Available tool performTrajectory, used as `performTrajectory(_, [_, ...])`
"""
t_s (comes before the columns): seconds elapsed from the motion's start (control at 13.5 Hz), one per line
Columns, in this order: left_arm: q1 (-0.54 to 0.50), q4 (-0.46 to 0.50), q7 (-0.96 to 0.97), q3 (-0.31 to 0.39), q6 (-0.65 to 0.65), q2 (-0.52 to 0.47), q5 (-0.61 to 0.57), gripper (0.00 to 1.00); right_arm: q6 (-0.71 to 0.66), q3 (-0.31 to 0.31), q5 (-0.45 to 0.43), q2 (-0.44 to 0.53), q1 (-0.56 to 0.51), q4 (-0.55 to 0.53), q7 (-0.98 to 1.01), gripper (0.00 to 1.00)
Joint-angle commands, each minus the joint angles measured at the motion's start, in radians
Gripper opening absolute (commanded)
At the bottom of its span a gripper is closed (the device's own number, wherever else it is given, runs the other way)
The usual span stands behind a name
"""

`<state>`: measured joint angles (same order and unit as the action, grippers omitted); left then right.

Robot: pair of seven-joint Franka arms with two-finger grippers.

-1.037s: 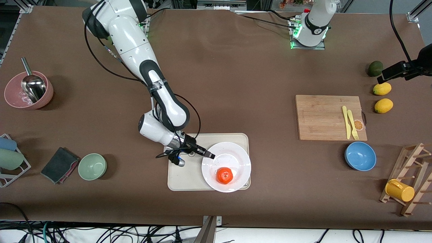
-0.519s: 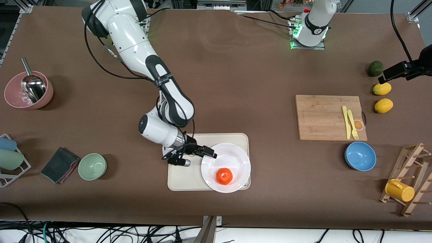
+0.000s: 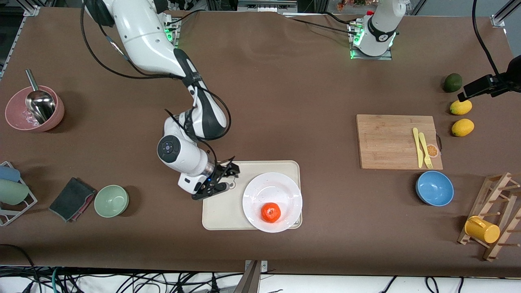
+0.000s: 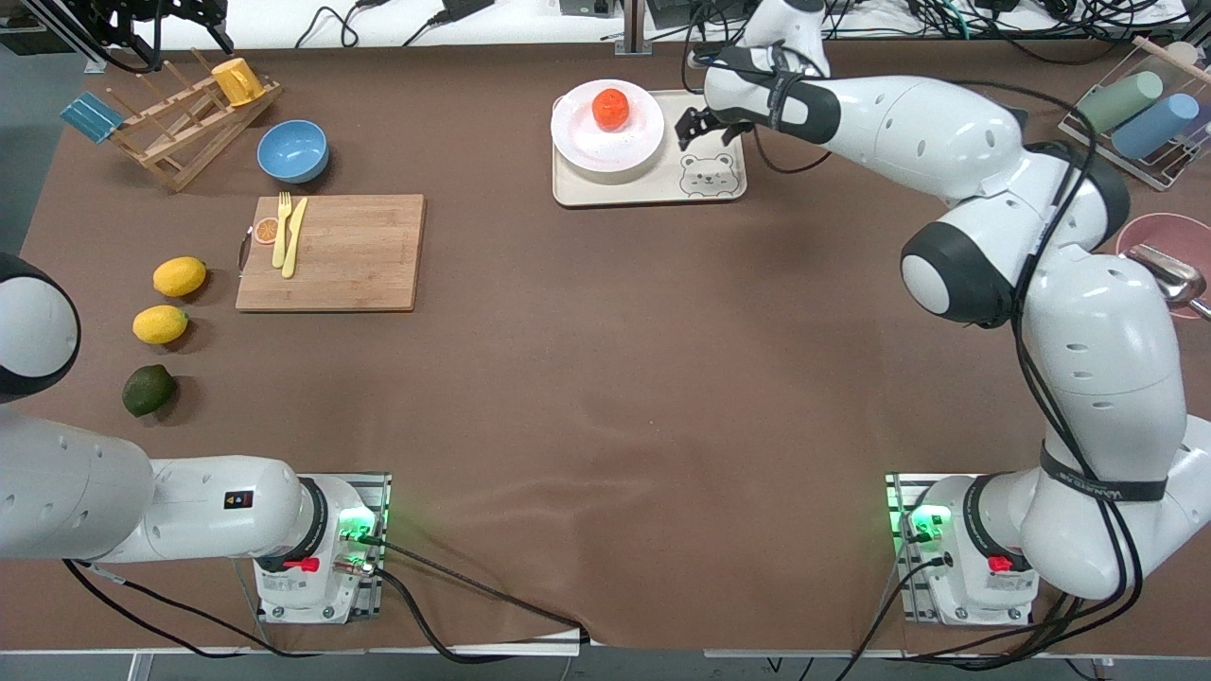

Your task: Place orange and plate with both arms

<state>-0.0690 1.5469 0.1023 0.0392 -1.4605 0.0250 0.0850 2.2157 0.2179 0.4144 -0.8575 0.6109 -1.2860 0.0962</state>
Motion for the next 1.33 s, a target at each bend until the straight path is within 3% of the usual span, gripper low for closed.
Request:
performTrajectory(0.0, [-0.009, -0.007, -0.016, 0.001, 0.008, -0.002, 0.027, 1.00, -0.156, 0.076, -0.098, 0.107, 0.040, -0.064, 0.000, 1.00])
performTrajectory(0.3, [-0.009, -0.008, -0.016, -0.001, 0.011, -0.005, 0.027, 1.00, -0.449, 0.130, -0.351, 0.251, 0.092, -0.061, -0.079, 1.00])
performTrajectory(0.59, [-0.009, -0.010, -0.016, -0.001, 0.012, -0.008, 0.027, 1.00, -0.704, 0.155, -0.361, 0.438, 0.092, -0.067, -0.193, 1.00])
performTrajectory(0.74, [-0.009, -0.010, -0.018, -0.001, 0.023, -0.008, 0.027, 1.00, -0.729, 0.155, -0.355, 0.524, 0.080, -0.125, -0.182, 1.00])
performTrajectory(0.81, [-0.009, -0.010, -0.016, -0.002, 0.025, -0.010, 0.027, 1.00, -0.705, 0.132, -0.347, 0.595, 0.040, -0.209, -0.182, 1.00])
performTrajectory(0.96, [-0.009, -0.010, -0.016, -0.002, 0.025, -0.008, 0.028, 1.00, -0.596, -0.057, -0.350, 0.733, -0.151, -0.411, -0.181, 1.00])
performTrajectory(1.11, [-0.009, -0.010, -0.016, -0.002, 0.037, -0.010, 0.027, 1.00, -0.490, -0.245, -0.367, 0.802, -0.346, -0.550, -0.184, 1.00])
performTrajectory(1.26, [-0.009, -0.010, -0.018, -0.002, 0.048, -0.010, 0.027, 1.00, -0.426, -0.326, -0.384, 0.822, -0.480, -0.613, -0.182, 1.00])
